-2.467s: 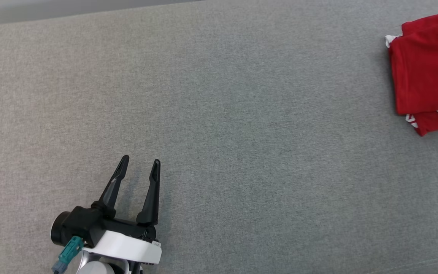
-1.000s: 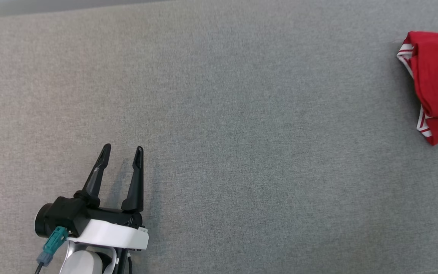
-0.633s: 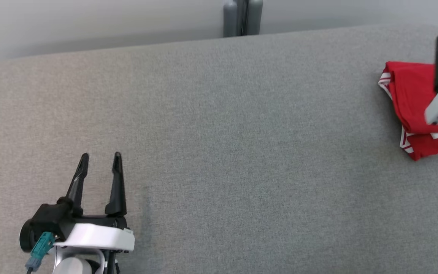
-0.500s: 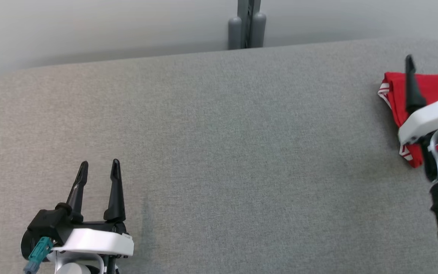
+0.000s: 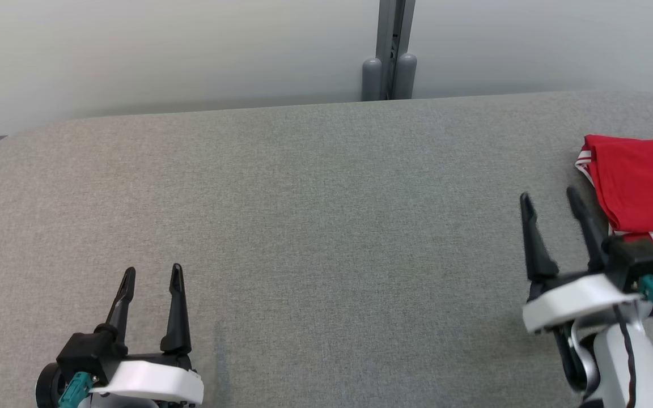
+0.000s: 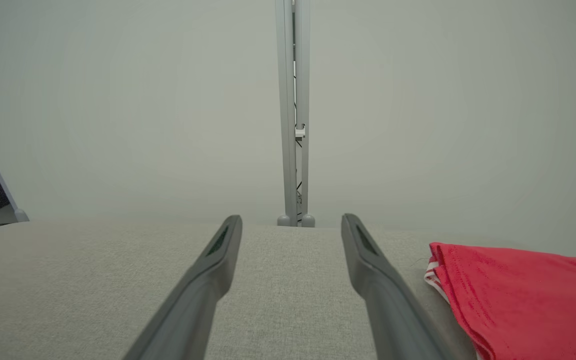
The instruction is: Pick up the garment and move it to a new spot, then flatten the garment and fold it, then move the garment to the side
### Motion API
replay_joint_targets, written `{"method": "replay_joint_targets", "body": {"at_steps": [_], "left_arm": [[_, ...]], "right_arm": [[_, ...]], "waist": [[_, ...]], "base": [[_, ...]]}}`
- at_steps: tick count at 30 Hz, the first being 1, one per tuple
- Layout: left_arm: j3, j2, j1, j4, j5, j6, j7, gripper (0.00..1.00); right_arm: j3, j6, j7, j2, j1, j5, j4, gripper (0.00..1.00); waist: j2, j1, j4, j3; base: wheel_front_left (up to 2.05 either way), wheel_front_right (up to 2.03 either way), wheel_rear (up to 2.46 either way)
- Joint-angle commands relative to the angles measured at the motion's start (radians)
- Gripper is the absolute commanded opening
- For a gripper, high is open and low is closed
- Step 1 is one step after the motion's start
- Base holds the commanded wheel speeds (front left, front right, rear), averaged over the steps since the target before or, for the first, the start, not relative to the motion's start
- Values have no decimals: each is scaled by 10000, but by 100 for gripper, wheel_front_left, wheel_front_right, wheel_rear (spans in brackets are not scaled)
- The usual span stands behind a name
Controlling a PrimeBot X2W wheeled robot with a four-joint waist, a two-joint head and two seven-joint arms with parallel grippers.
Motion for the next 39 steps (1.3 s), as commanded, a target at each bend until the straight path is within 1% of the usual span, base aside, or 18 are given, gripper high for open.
{"method": "replay_joint_targets", "body": {"at_steps": [1,6,13,20,31,38,39], "left_arm": [[2,31,58,-55,53,55,1,100],[6,30,336,-175,36,245,1,100],[-74,24,629,-200,-14,433,1,100],[-199,24,685,-72,-85,475,1,100],[-179,25,711,-76,48,494,1,100],[-230,25,678,-19,101,433,1,100],[-250,-8,664,6,63,455,2,0]], "right_arm": [[66,-2,30,-24,252,156,-173,100],[274,0,116,-27,1130,835,-736,100],[615,0,150,-28,1501,1319,-681,100],[750,0,94,-25,1469,1414,-389,100],[768,0,54,-26,1394,1362,-311,100],[777,0,34,-26,1393,1358,-333,100],[799,-2,88,29,1435,1384,-282,0]], "waist": [[-1,0,33,-21],[-1,0,99,-55],[-1,0,144,-111],[-1,0,236,-234],[-1,0,257,-252],[-1,0,251,-245],[-1,0,251,-246]], "base": [[0,0,0],[0,0,0],[0,0,0],[0,0,0],[0,0,0],[0,0,0],[0,0,0]]}}
